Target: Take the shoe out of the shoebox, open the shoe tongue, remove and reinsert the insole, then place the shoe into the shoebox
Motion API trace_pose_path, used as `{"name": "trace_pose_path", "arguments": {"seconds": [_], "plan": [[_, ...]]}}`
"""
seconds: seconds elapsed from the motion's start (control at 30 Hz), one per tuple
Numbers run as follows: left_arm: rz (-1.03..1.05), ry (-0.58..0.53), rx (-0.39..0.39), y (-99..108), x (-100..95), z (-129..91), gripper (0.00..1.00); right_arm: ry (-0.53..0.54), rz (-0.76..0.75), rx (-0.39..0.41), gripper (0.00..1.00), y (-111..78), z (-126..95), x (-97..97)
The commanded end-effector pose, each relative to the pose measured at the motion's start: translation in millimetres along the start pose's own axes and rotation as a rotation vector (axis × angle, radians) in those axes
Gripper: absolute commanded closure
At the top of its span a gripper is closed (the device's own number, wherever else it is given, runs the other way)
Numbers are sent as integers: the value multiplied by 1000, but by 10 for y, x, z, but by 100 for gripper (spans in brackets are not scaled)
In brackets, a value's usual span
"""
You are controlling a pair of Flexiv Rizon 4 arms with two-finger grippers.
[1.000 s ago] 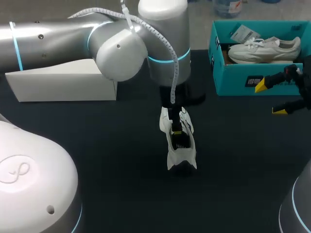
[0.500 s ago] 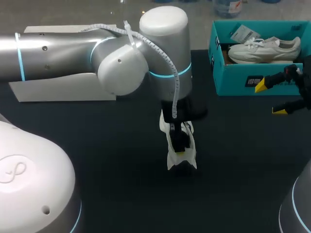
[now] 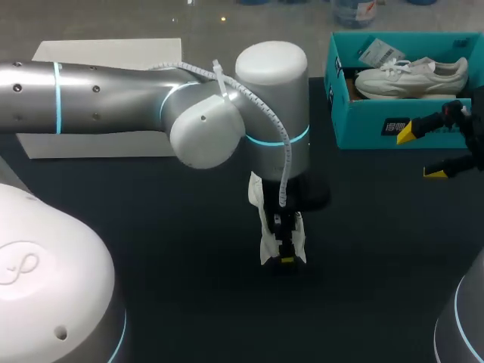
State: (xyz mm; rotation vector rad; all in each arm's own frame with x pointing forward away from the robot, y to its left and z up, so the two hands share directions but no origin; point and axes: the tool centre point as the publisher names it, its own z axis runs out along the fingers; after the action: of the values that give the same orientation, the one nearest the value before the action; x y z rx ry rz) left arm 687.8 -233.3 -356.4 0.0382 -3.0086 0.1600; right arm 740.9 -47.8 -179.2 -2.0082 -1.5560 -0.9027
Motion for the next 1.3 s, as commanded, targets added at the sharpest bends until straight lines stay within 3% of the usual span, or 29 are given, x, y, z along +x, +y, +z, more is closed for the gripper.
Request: {"name": "trace_pose_path", "arguments": {"seconds": [0.03,0.27,0.43,0.47,0.5,0.53,0.57,0.63,0.67,0.7,0.73,0.77,1.0,1.3], "plan": [[6,10,-13,-94,-28,154,0,-4,1,-1,0,-5,4,1],[12,2,-44,-80,-68,302,0,-4,1,-1,0,-5,4,1],[-4,-4,-45,-47,-96,402,9,-4,1,-1,0,-5,4,1],[-8,-5,-47,-39,-101,410,19,-4,1,-1,0,-5,4,1],[-12,-6,-47,-29,-110,416,23,-4,1,-1,0,-5,4,1],[-14,-6,-49,-18,-119,422,33,-4,1,-1,0,-5,4,1],[-16,-6,-50,-8,-125,423,51,-4,1,-1,0,-5,4,1],[-19,-7,-53,6,-134,427,63,-4,1,-1,0,-5,4,1],[-20,-7,-55,9,-136,429,79,-4,1,-1,0,-5,4,1],[-20,-7,-56,12,-137,433,83,-4,1,-1,0,-5,4,1],[-20,-7,-57,13,-137,435,96,-4,1,-1,0,-5,4,1],[-20,-6,-58,13,-137,436,100,-4,1,-1,0,-5,4,1],[-22,20,-61,63,-97,386,100,-4,1,-1,0,-5,4,1],[-41,60,-81,127,-2,75,100,-4,1,-1,0,-5,4,1]]}}
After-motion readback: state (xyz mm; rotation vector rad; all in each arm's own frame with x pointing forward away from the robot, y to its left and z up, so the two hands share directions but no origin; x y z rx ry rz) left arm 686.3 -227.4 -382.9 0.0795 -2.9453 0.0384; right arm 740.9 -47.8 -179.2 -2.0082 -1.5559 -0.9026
